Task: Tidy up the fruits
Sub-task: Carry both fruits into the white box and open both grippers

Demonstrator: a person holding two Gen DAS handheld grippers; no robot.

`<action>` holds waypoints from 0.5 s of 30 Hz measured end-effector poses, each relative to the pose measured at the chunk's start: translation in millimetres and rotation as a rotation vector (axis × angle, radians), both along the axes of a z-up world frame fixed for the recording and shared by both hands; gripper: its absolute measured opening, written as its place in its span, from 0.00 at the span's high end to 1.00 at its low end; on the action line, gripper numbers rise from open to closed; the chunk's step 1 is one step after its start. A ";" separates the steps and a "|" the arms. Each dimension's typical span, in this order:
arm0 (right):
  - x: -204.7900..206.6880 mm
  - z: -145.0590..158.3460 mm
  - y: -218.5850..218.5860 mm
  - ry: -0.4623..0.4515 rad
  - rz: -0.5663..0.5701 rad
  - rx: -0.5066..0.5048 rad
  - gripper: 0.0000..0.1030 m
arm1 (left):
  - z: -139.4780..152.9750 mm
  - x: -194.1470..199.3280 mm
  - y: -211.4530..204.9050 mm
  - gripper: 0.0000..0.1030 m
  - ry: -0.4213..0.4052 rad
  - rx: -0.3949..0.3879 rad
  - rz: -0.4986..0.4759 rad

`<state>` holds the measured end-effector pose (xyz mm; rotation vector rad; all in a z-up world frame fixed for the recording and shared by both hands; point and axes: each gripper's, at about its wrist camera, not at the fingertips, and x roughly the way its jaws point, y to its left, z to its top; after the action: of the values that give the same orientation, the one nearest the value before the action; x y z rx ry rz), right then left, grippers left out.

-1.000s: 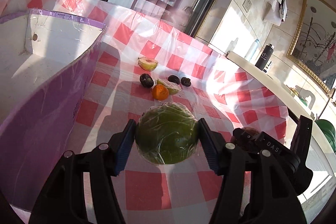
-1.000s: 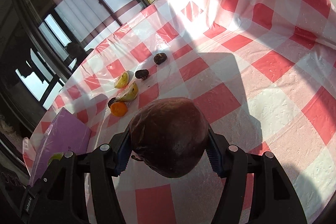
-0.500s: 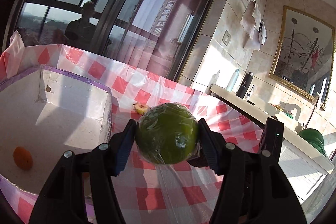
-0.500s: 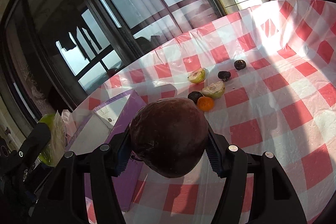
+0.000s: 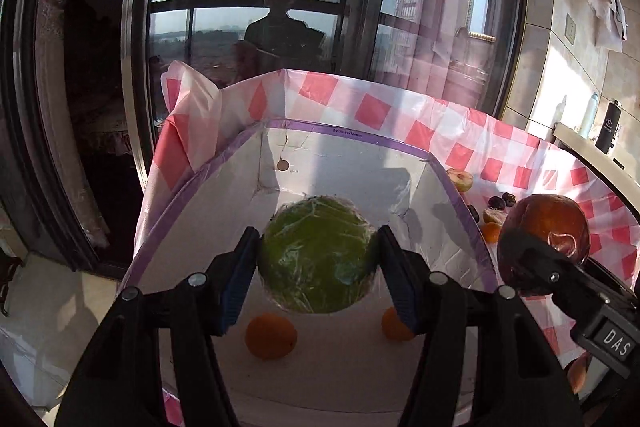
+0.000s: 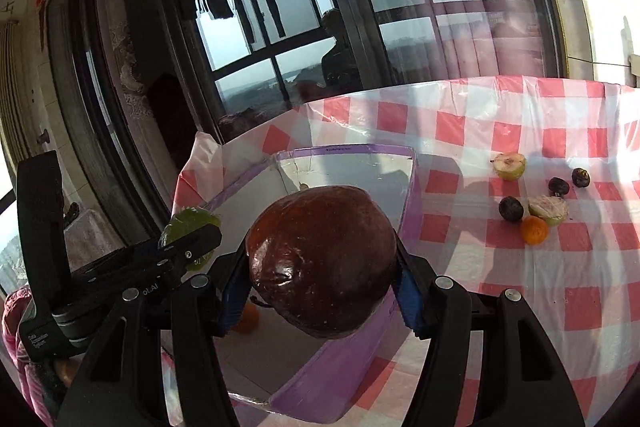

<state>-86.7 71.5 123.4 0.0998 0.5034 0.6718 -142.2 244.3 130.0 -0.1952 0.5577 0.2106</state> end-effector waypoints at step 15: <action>40.7 -49.7 99.2 0.092 0.144 -0.643 0.41 | -45.6 44.1 23.2 0.42 0.335 0.046 -0.032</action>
<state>-46.0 170.7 73.7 -0.5168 0.7987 0.6195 -98.1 267.5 84.4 -0.1064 0.8877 0.2262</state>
